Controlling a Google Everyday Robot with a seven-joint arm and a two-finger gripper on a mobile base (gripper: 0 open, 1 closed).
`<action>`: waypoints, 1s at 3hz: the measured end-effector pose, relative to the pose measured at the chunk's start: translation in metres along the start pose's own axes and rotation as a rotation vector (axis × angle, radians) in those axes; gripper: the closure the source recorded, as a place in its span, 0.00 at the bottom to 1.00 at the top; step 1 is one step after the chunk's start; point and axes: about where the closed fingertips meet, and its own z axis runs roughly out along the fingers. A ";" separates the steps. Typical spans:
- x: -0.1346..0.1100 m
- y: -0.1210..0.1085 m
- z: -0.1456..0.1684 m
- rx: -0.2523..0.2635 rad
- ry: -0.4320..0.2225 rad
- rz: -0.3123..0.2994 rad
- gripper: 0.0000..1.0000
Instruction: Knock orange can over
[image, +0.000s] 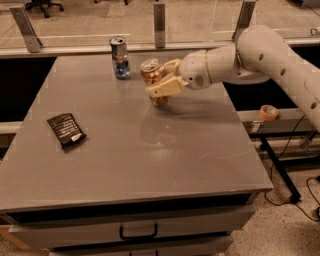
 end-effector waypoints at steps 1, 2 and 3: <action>-0.019 0.005 -0.007 -0.051 0.313 -0.127 1.00; -0.022 0.011 -0.011 -0.102 0.517 -0.206 1.00; -0.015 0.017 -0.016 -0.137 0.674 -0.246 1.00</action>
Offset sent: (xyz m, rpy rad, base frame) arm -0.0210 -0.0113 0.0359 -0.8143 -0.0598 0.1548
